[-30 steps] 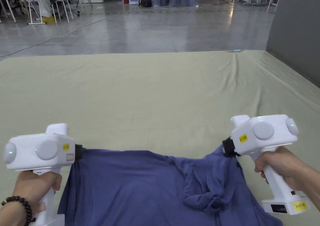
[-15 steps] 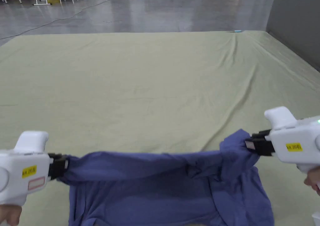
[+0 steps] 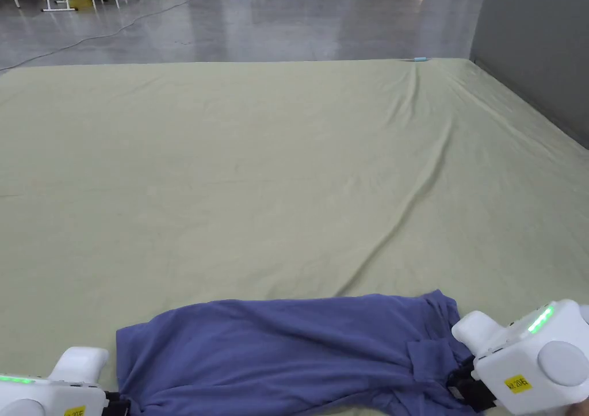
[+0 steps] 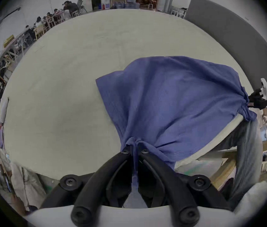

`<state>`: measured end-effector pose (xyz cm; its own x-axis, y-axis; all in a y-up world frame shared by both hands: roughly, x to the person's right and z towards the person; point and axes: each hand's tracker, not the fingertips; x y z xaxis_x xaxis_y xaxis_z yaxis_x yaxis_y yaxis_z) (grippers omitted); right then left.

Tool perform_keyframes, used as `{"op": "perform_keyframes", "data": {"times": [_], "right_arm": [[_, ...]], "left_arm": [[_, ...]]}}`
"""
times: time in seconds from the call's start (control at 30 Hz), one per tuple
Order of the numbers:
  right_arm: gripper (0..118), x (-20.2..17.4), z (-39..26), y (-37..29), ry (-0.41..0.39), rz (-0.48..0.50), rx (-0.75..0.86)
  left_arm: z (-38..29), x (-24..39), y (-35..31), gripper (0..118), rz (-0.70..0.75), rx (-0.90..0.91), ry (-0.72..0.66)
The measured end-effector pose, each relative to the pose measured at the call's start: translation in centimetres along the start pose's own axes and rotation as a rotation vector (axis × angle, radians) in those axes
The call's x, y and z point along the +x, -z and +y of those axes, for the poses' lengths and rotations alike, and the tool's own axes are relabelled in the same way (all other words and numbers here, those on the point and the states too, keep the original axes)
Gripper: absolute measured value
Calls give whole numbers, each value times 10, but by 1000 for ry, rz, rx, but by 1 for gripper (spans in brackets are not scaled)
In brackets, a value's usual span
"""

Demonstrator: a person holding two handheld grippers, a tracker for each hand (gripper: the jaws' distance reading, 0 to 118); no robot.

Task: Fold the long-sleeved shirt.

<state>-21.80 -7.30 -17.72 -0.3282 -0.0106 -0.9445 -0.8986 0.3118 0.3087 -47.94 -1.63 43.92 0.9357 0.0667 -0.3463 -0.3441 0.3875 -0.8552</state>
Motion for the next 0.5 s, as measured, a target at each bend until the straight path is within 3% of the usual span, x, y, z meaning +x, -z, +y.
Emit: {"op": "perform_keyframes", "data": {"times": [0.1, 0.13, 0.17, 0.2, 0.23, 0.27, 0.37, 0.4, 0.43, 0.47, 0.5], "right_arm": [[12, 1, -1, -3, 22, 1, 0], [21, -1, -3, -9, 22, -17, 13], [40, -2, -4, -18, 27, -55, 30], [73, -1, -3, -28, 38, -80, 34], [87, -1, -3, -42, 64, -102, 62], [87, -1, -2, -57, 81, -108, 117], [86, -5, 8, -99, 166, -131, 326], [74, -9, 14, -114, 216, -156, 384], [46, -12, 19, -121, 249, -173, 427], [7, -15, 23, -124, 265, -189, 461], [0, -18, 29, -124, 280, -210, 474]], "left_arm": [[1, 3, -7, 2, -5, 7, 1], [0, 4, -10, 16, -7, 22, 2], [1, 8, -16, 46, -2, 36, 8], [1, 12, -24, 96, 8, 50, 9], [1, 15, -33, 114, 10, 58, 9], [-1, 18, -40, 118, -5, 88, 4], [-5, 20, -54, 115, -78, 224, -11], [-5, 22, -63, 99, -68, 260, -26], [-5, 26, -72, 65, -53, 305, -30], [-1, 29, -77, 19, -43, 348, -19], [7, 30, -80, 0, -28, 384, -2]]}}
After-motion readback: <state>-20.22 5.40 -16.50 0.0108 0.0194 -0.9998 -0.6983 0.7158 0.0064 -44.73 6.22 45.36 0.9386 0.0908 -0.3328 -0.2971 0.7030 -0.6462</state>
